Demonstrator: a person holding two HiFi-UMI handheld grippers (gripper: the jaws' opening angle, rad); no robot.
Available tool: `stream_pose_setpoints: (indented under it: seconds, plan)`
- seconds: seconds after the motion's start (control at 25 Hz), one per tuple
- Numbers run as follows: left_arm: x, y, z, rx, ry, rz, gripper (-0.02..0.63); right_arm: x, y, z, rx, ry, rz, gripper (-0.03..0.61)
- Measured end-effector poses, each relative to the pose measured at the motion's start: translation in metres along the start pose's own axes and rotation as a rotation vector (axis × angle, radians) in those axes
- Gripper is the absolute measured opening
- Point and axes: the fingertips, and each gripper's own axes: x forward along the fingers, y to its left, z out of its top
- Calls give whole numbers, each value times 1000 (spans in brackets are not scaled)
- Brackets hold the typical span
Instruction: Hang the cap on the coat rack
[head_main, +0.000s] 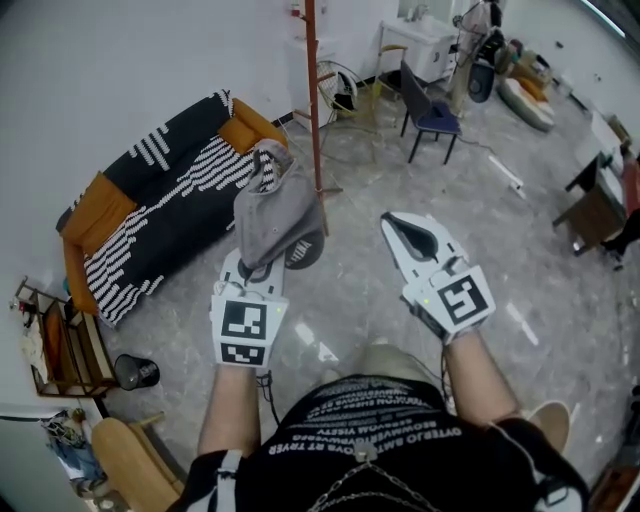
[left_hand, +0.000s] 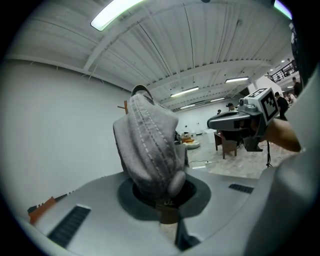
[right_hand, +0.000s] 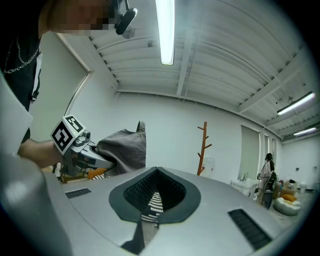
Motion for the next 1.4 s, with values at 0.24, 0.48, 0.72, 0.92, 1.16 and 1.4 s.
stream_pose_setpoints:
  seconds: [0.24, 0.48, 0.72, 0.92, 1.16, 1.4]
  plan:
    - [5, 2, -1, 0, 3, 7, 14, 7, -9, 1, -6, -2, 14, 3]
    - [28, 8, -2, 5, 25, 3, 14, 29, -22, -7, 15, -10, 36, 3]
    - [62, 23, 1, 3, 39, 19, 14, 60, -47, -19, 22, -16, 64, 3]
    - [97, 40, 6, -18, 25, 41, 14, 90, -76, -29, 29, -5, 71, 3]
    - [139, 55, 9, -33, 19, 56, 14, 123, -109, -35, 38, -9, 69, 3]
    - [175, 55, 9, -41, 30, 62, 14, 138, -138, -54, 53, 24, 88, 3]
